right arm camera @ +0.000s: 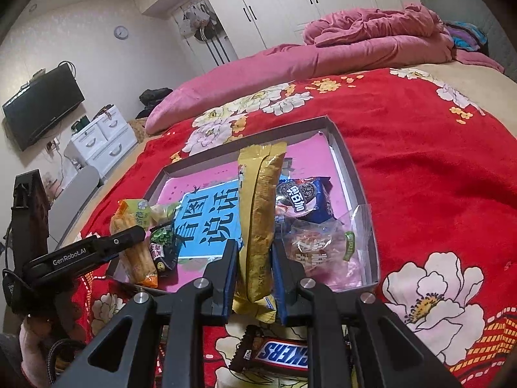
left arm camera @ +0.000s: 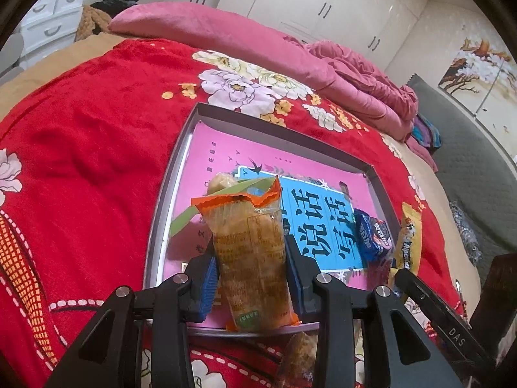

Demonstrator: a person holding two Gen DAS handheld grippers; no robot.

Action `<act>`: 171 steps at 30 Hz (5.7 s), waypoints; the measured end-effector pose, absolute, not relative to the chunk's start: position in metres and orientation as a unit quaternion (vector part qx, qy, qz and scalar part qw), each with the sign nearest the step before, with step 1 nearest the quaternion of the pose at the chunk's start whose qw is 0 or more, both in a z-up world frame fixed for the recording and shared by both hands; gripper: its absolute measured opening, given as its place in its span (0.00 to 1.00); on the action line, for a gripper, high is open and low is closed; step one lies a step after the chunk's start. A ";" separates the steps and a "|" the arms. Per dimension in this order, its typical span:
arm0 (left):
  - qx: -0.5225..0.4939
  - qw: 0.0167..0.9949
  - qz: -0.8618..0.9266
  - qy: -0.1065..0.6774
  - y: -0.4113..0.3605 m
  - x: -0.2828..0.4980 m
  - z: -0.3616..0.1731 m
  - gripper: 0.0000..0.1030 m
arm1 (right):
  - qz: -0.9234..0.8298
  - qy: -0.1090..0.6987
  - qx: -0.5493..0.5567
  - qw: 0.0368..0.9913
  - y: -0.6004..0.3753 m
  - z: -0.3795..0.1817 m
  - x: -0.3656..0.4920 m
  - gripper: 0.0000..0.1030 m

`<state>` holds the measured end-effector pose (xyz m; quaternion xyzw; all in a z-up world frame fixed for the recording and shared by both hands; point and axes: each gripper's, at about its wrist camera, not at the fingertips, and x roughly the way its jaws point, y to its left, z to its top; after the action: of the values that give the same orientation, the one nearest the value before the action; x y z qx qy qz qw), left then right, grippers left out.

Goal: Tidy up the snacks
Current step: 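Lift both held snacks and carry them over the tray, then lower the gold packet and orange-top bread bag onto the tray, opening both tools, then move both open tools back toward the Snickers bar and remaining snacks, then grasp the brown-wrapped chocolate with the left tool while the right grasps the clear rice-cake packet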

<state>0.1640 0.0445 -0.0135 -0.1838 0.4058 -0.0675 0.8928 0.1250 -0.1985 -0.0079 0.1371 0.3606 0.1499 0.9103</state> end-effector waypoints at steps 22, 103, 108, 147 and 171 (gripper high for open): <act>-0.186 0.888 -0.072 0.415 0.044 0.164 -0.016 0.37 | 0.144 0.357 0.127 0.914 -0.201 -0.003 0.121 0.36; -0.149 0.914 -0.084 0.368 0.051 0.135 0.024 0.75 | 0.084 0.331 0.141 0.929 -0.240 0.005 0.112 0.63; -0.161 0.918 -0.075 0.353 0.063 0.132 0.030 0.75 | 0.083 0.329 0.140 0.930 -0.242 0.006 0.111 0.63; -0.071 0.901 -0.146 0.402 0.005 0.065 0.010 0.75 | 0.148 0.367 0.064 0.916 -0.219 -0.003 0.036 0.64; -0.009 0.856 -0.209 0.472 -0.040 0.059 -0.031 0.75 | 0.177 0.411 -0.001 0.894 -0.190 -0.036 0.032 0.59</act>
<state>0.0589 -0.0398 -0.0306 -0.0091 0.4721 -0.2087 0.8564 0.0316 -0.1900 -0.0359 -0.0010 0.4114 0.1765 0.8942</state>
